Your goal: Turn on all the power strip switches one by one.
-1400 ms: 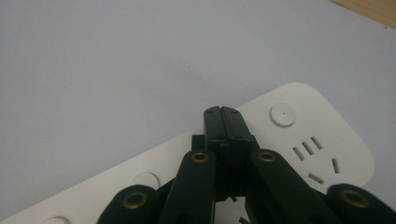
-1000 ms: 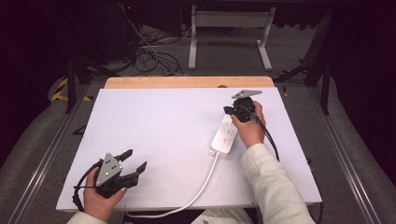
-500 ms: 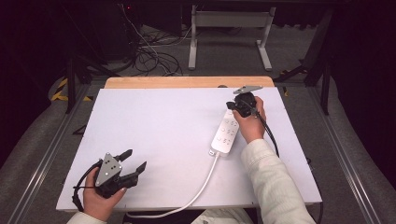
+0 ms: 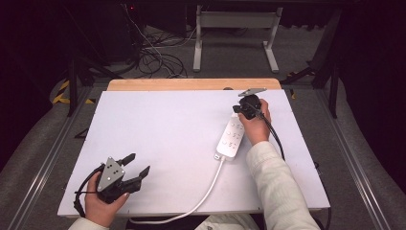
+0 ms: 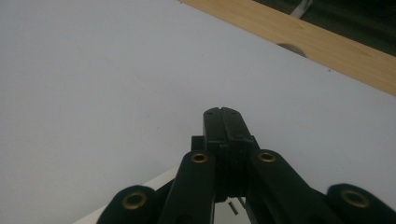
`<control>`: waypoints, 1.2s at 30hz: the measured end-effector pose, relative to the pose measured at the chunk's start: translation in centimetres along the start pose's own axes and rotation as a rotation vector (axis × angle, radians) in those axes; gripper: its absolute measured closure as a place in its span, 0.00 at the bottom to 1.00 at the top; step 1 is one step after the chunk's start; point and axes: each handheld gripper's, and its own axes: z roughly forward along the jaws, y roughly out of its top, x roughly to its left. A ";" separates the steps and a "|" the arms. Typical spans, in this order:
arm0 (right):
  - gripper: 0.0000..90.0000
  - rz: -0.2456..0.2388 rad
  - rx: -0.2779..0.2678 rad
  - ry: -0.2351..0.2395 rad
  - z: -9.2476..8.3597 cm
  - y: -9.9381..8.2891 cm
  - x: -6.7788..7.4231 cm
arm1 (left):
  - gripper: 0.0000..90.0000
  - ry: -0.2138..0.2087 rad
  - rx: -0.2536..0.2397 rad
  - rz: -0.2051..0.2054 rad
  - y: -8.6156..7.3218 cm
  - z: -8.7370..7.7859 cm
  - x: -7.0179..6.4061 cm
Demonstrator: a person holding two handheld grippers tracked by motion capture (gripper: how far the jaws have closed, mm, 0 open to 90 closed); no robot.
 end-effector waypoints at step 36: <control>1.00 0.040 0.069 -0.038 1.3 -1.0 0.2 | 0.39 -0.002 0.002 -0.010 -0.1 0.0 0.0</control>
